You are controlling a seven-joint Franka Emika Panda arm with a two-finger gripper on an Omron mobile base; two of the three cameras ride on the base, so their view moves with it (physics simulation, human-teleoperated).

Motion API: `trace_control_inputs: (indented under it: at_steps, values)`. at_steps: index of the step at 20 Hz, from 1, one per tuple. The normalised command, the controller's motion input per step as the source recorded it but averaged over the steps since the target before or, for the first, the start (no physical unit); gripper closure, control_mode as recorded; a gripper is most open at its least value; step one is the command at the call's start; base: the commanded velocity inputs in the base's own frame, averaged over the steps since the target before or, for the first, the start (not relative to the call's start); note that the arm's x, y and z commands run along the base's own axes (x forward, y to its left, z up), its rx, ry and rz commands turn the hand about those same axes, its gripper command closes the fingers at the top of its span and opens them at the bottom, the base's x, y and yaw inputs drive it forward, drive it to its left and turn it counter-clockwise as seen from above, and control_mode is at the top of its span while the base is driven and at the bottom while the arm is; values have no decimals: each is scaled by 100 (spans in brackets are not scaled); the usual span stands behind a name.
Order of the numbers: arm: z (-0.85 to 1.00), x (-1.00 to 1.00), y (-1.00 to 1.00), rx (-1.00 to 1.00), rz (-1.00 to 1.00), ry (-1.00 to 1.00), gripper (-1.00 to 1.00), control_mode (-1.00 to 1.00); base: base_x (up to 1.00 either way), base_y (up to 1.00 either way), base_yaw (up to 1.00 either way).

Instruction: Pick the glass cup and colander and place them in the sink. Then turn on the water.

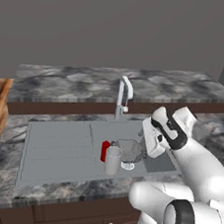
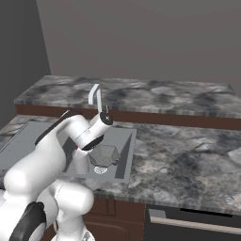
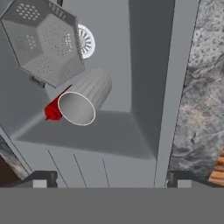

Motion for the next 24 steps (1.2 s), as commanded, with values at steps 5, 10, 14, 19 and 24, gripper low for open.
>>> trace_control_inputs:
  at_steps: [5, 10, 14, 19, 24]
  values:
    - [38, -7, -43, 2, 5, -1, -100, -100, 0, 0, 0]
    - [37, 0, -36, 0, 16, -10, -100, -100, 0, 0, 0]
    - [33, 4, -35, 5, 22, -12, -100, -100, 0, 0, 0]
    - [27, 1, -29, -5, 24, -18, -100, -100, 0, 0, 0]
    - [27, -4, -21, -22, 22, -38, -100, -100, 0, 0, 0]
